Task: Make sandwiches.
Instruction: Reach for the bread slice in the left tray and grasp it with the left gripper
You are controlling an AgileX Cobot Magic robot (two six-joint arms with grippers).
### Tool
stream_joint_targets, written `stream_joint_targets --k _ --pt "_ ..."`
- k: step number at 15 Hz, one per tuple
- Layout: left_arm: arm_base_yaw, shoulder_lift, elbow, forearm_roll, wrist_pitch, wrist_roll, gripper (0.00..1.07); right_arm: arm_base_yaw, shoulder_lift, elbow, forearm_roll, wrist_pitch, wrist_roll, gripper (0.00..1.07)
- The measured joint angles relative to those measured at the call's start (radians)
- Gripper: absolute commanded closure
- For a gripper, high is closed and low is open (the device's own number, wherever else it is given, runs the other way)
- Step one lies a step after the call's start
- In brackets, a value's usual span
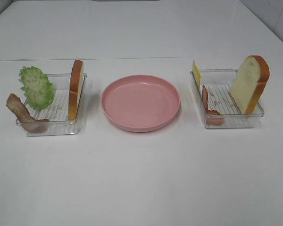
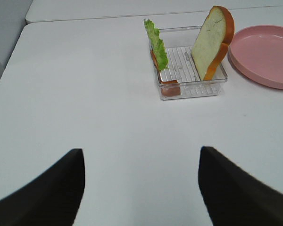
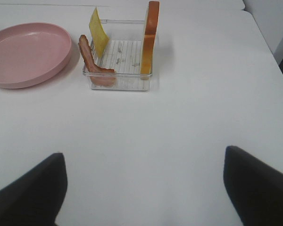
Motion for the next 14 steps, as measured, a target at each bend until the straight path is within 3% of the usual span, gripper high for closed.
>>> stream_joint_targets --k 14 --pt "0.000 0.000 0.000 0.000 0.000 0.000 0.41 0.000 0.000 0.000 0.000 0.000 0.000 0.22"
